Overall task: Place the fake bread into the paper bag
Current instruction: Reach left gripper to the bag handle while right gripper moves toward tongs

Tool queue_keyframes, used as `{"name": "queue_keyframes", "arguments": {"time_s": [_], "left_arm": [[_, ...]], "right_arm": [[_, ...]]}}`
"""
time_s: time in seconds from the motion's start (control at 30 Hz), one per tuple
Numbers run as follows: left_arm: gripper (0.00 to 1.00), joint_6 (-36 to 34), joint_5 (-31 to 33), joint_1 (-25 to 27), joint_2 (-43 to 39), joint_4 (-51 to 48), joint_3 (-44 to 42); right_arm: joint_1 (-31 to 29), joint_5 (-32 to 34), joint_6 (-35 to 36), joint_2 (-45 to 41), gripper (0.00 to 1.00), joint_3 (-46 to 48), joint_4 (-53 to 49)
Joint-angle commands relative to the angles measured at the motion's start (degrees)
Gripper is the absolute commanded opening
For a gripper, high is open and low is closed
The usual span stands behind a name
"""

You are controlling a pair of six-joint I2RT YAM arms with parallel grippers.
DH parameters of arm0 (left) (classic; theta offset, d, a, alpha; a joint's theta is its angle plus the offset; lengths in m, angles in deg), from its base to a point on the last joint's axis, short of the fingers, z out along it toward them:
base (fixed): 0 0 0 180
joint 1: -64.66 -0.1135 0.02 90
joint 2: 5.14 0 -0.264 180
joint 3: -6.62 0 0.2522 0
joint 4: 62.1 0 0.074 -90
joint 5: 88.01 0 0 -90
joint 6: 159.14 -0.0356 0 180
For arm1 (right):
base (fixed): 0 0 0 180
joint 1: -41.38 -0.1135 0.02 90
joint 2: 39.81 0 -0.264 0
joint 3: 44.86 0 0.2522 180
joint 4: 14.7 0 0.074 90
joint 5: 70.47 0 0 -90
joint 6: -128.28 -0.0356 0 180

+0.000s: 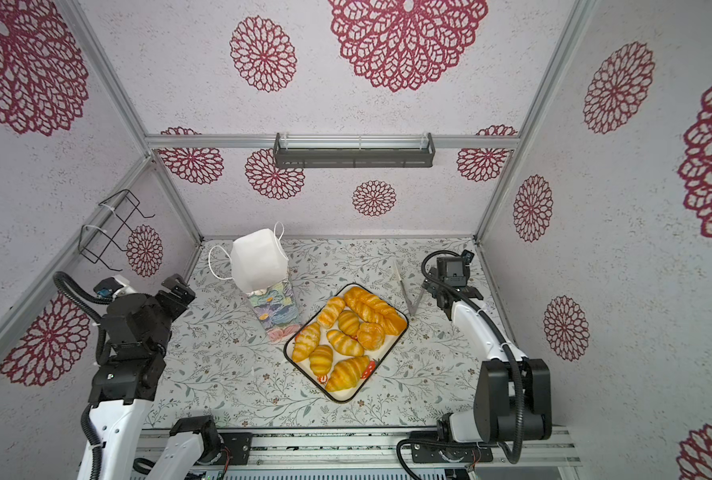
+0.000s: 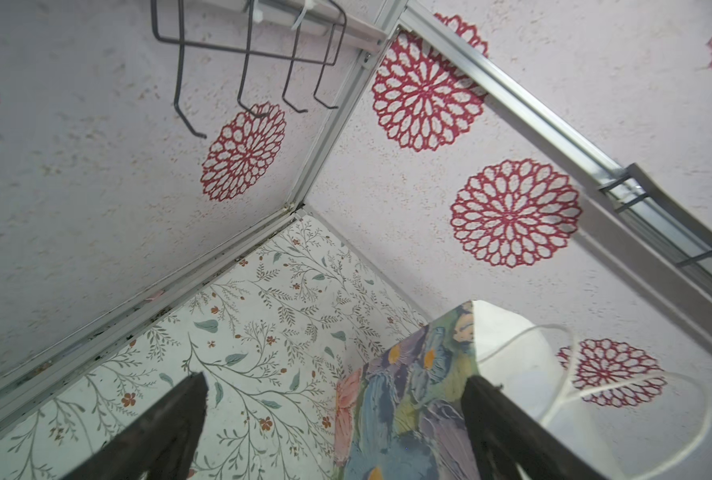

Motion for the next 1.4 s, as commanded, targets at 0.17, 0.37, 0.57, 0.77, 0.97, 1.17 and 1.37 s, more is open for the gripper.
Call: {"name": "queue_keyframes", "arguments": {"time_s": [0.17, 0.37, 0.57, 0.77, 0.97, 1.17, 1.37], "left_arm": [[1.00, -3.22, -13.88, 0.10, 7.33, -8.15, 12.80], [1.00, -6.55, -15.71, 0.10, 9.28, -7.40, 15.55], [1.00, -8.57, -20.64, 0.12, 13.52, -9.07, 18.73], [0.99, -10.07, -23.81, 0.10, 18.29, -9.90, 19.87], [0.89, -11.71, -25.14, 0.12, 21.56, -9.07, 19.32], [0.65, -13.38, -25.70, 0.10, 22.62, -7.24, 17.25], [0.41, -15.13, -25.68, -0.41, 22.64, -6.42, 15.62]], "right_arm": [[-3.67, -6.69, 5.05, -3.53, 0.99, -3.87, 0.87], [-4.87, -5.51, 6.72, -2.86, 0.99, -5.47, -2.19], [-6.37, -6.24, 6.98, -1.91, 0.99, -4.47, -1.34], [-7.50, -6.40, 6.90, -1.24, 0.99, -4.69, -1.73], [-8.21, -5.83, 6.97, -1.35, 0.99, -4.39, -1.41], [-8.21, -5.74, 6.90, 1.16, 0.99, -4.30, -2.60], [-8.21, -5.79, 6.98, 3.71, 0.99, -4.29, -3.26]]}}
